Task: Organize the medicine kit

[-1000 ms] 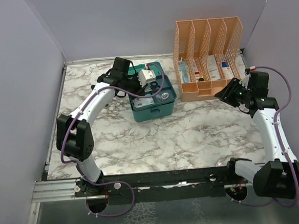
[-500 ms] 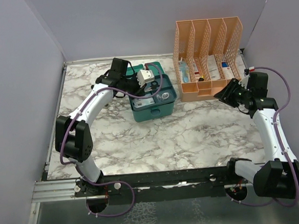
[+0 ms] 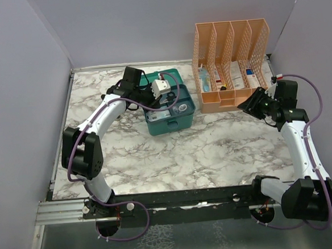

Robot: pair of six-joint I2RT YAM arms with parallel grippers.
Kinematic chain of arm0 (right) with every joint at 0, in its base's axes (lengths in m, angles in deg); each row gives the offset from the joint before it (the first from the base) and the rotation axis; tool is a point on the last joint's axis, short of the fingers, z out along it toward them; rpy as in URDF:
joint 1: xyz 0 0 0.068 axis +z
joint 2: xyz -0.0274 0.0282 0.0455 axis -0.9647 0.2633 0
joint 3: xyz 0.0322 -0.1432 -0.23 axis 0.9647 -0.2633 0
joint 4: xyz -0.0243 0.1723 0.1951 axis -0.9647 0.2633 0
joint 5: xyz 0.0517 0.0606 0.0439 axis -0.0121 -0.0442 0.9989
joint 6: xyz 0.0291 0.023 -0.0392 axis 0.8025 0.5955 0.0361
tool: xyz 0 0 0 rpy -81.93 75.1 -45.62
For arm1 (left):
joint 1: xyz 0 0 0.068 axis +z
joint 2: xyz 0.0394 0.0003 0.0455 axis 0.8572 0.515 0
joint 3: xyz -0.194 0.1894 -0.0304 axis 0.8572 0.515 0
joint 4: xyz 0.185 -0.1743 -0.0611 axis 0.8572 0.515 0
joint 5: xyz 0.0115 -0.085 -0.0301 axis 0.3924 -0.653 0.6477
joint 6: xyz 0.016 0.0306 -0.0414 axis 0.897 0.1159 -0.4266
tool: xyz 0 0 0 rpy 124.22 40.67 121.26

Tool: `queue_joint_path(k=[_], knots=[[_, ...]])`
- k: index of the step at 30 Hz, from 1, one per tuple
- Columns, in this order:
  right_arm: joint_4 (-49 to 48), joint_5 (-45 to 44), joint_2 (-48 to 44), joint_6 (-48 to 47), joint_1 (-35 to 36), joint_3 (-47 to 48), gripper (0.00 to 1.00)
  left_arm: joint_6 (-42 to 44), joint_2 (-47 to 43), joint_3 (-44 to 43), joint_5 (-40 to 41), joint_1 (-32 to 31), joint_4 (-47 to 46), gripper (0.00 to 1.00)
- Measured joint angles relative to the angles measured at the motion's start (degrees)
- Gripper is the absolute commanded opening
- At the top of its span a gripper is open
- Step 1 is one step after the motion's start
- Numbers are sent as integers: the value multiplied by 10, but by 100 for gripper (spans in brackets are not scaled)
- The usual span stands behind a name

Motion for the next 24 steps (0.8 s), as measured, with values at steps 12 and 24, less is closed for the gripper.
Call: queue_joint_path(k=[12,24], knots=[[-4,2,0,0,0,-5,38,10,15,0,-20,14,-9,0],[-5,2,0,0,0,-5,38,9,42,0,-29,16,-14,9]])
